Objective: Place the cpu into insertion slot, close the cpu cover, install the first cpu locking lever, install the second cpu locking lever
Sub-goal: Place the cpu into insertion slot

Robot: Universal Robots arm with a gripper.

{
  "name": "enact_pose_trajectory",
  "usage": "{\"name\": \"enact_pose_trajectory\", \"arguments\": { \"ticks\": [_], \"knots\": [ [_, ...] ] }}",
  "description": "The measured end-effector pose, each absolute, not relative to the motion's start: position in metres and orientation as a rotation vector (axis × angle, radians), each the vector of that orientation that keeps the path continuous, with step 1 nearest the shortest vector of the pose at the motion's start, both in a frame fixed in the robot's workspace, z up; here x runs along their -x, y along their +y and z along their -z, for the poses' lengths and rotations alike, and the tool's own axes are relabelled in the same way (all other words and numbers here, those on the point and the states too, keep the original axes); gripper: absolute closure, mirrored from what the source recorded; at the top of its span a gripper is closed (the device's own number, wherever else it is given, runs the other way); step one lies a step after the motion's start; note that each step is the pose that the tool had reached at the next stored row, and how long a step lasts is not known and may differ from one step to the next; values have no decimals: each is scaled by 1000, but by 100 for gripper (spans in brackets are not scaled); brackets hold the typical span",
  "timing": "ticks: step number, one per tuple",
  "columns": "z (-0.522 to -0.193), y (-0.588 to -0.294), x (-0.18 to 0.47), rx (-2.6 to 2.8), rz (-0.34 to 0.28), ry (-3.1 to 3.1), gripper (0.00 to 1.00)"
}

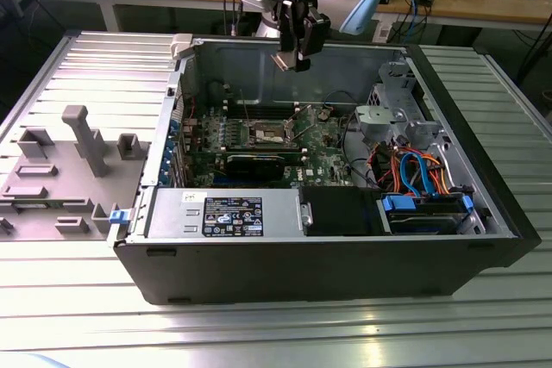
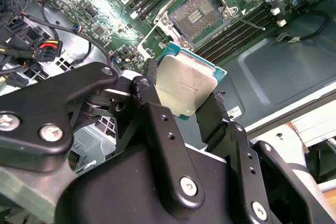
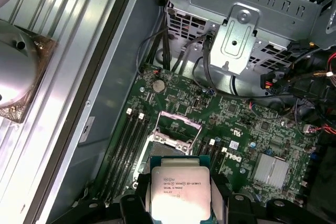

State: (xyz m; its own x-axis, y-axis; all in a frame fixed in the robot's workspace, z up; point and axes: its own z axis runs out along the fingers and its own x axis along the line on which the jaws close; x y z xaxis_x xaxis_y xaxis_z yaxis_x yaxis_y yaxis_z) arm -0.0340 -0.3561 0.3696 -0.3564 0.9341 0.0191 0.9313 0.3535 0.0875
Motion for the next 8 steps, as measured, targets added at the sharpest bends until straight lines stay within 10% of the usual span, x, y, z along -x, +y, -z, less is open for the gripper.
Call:
{"name": "enact_pose_trajectory", "arguments": {
  "ticks": [8],
  "knots": [
    [-370,-356,34,-1764,-129,2555,46]
  ]
}}
